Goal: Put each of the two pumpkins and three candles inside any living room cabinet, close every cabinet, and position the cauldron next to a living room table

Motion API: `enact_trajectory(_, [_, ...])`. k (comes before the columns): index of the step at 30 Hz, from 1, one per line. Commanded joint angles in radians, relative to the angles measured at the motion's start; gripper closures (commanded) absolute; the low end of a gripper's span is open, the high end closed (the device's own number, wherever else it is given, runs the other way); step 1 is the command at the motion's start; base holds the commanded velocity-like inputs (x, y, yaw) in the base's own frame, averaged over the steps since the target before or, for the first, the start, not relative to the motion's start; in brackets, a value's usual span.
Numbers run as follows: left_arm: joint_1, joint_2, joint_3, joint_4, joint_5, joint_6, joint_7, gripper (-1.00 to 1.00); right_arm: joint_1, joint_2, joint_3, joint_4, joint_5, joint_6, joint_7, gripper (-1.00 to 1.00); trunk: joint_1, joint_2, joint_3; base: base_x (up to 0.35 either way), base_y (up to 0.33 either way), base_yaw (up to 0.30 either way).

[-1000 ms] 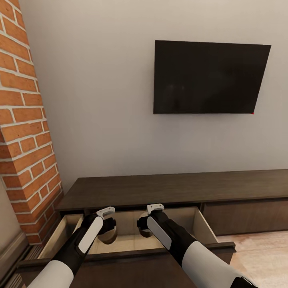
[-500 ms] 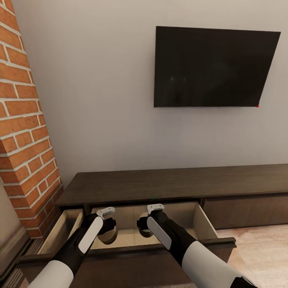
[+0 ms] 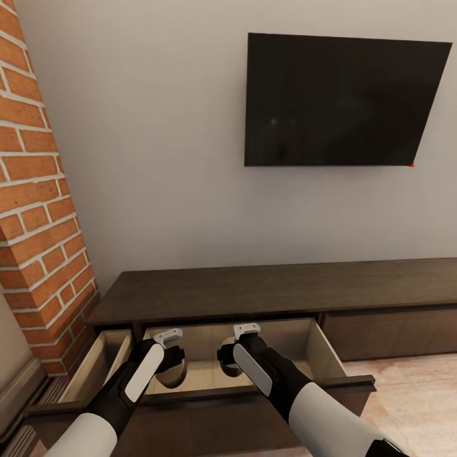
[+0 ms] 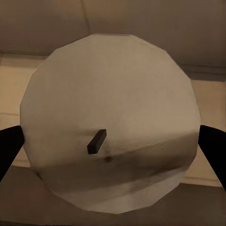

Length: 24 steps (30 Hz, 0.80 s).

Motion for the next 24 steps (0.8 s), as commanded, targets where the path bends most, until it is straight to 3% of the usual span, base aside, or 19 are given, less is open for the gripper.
enact_trajectory(1, [-0.001, 0.000, -0.002, -0.001, 0.010, 0.000, 0.010, 1.00, -0.001, 0.000, 0.002, -0.001, -0.008, 0.001, -0.010, 1.00, 0.000, 0.000, -0.001, 0.137, 0.000, 0.000])
enact_trajectory(24, [-0.001, 0.000, -0.002, 0.000, 0.011, 0.003, 0.005, 1.00, -0.001, 0.000, 0.002, -0.001, -0.008, 0.001, -0.010, 1.00, 0.000, 0.000, -0.001, 0.086, 0.006, 0.000])
